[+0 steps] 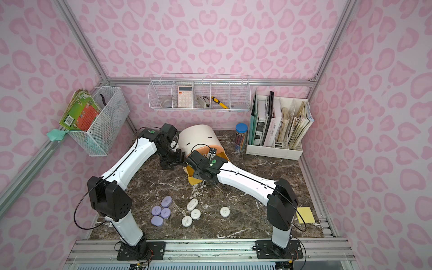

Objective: Put the bluetooth earphones in the drawer according to color
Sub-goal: Open the drawer in the storage box.

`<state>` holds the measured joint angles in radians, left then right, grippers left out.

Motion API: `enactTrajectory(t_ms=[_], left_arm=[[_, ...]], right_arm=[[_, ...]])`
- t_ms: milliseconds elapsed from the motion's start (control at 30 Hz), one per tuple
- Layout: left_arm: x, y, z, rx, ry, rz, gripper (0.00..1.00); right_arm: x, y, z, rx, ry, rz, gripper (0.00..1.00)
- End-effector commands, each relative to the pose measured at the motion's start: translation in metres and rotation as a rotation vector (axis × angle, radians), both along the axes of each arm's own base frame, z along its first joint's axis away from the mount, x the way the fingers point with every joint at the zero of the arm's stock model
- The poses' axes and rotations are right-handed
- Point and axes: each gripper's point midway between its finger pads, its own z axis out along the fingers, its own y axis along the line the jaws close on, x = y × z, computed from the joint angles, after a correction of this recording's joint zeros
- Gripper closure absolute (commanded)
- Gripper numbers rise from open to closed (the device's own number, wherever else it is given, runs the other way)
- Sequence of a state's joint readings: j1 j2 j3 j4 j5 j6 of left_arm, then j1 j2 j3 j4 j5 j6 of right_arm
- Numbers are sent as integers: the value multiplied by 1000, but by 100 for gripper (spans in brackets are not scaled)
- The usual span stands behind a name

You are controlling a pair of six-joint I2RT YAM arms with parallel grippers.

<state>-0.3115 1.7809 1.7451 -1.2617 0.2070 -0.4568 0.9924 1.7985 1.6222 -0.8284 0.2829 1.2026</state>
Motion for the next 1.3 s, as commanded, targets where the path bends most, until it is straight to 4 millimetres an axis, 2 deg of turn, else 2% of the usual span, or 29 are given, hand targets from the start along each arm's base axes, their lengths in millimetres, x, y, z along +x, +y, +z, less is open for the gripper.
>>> enactTrajectory(t_ms=[0,167,300,567,733,1067,1167,1267], left_arm=[[20,0,2,1,-78,20,28],[21,1,1,-6,-77,23,28],[22,-1,0,-15,-78,21,28],[27,-3,5,-35,-93,22,27],[31,-4,6,-43,-96,27,27],[33,-7,18,-63,-103,25,27],[25,-7,28,-82,-116,28,27],[12,-3,49,-109,-178,40,25]], right_arm=[[-4,-15,-9,9,119,-60,40],[12,-21,-9,31,165,-155,50],[16,-25,-9,16,189,-204,56],[2,-28,-10,-5,224,-236,64],[-9,-27,-8,12,234,-244,65],[-14,-28,-1,34,232,-257,65],[-13,-26,13,53,185,-236,60],[-11,-23,33,76,118,-188,52]])
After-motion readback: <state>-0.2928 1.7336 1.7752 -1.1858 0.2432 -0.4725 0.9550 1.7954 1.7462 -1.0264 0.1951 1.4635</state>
